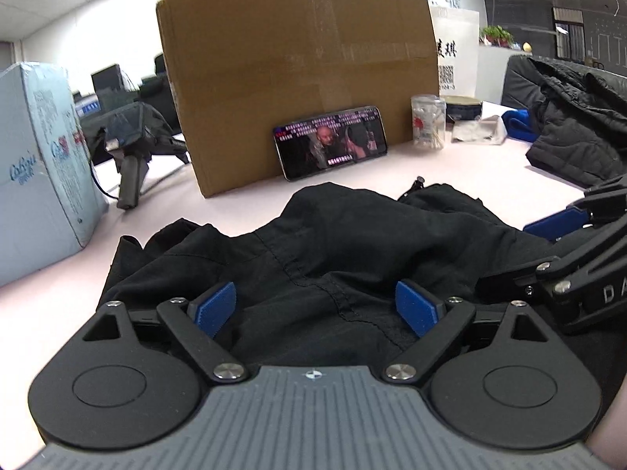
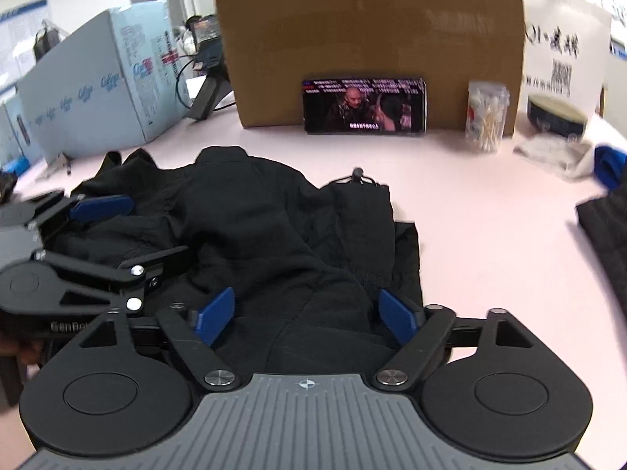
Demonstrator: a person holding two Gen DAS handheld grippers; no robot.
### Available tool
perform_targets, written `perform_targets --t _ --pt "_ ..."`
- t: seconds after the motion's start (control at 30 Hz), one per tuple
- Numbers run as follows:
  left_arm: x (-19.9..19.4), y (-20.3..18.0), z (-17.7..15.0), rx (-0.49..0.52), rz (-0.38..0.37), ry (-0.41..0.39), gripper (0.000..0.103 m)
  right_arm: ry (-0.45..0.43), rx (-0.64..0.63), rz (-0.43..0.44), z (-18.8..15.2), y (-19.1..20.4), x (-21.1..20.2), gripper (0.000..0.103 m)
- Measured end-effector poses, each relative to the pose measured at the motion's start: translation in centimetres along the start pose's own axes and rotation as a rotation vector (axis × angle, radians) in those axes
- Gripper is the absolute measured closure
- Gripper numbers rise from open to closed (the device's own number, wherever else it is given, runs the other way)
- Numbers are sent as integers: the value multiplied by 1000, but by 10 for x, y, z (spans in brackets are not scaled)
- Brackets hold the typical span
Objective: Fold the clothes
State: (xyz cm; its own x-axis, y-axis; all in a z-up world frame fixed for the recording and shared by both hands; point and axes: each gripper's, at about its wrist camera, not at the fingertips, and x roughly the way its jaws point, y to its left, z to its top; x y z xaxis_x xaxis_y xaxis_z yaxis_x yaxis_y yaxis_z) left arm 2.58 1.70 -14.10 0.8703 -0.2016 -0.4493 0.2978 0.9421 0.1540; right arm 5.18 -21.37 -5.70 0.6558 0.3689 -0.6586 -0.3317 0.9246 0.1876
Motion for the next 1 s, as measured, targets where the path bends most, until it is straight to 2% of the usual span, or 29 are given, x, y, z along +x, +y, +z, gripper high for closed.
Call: perform_targets --t 0.27,0.47,0.67,0.83,1.0 --pt "1 -10 1 42 78 0 2 -44 -6 34 -9 -5 2 12" --pt "3 -11 1 49 98 8 0 -17 -24 63 -4 -9 3 10" --pt "1 -13 4 43 126 13 0 28 -54 44 6 -5 -6 10" --pt "-5 -20 0 72 179 -22 0 -43 -86 -8 1 1 -30 10" --pt "-8 -26 -1 99 214 -44 0 -106 -56 -51 -2 4 -53 10"
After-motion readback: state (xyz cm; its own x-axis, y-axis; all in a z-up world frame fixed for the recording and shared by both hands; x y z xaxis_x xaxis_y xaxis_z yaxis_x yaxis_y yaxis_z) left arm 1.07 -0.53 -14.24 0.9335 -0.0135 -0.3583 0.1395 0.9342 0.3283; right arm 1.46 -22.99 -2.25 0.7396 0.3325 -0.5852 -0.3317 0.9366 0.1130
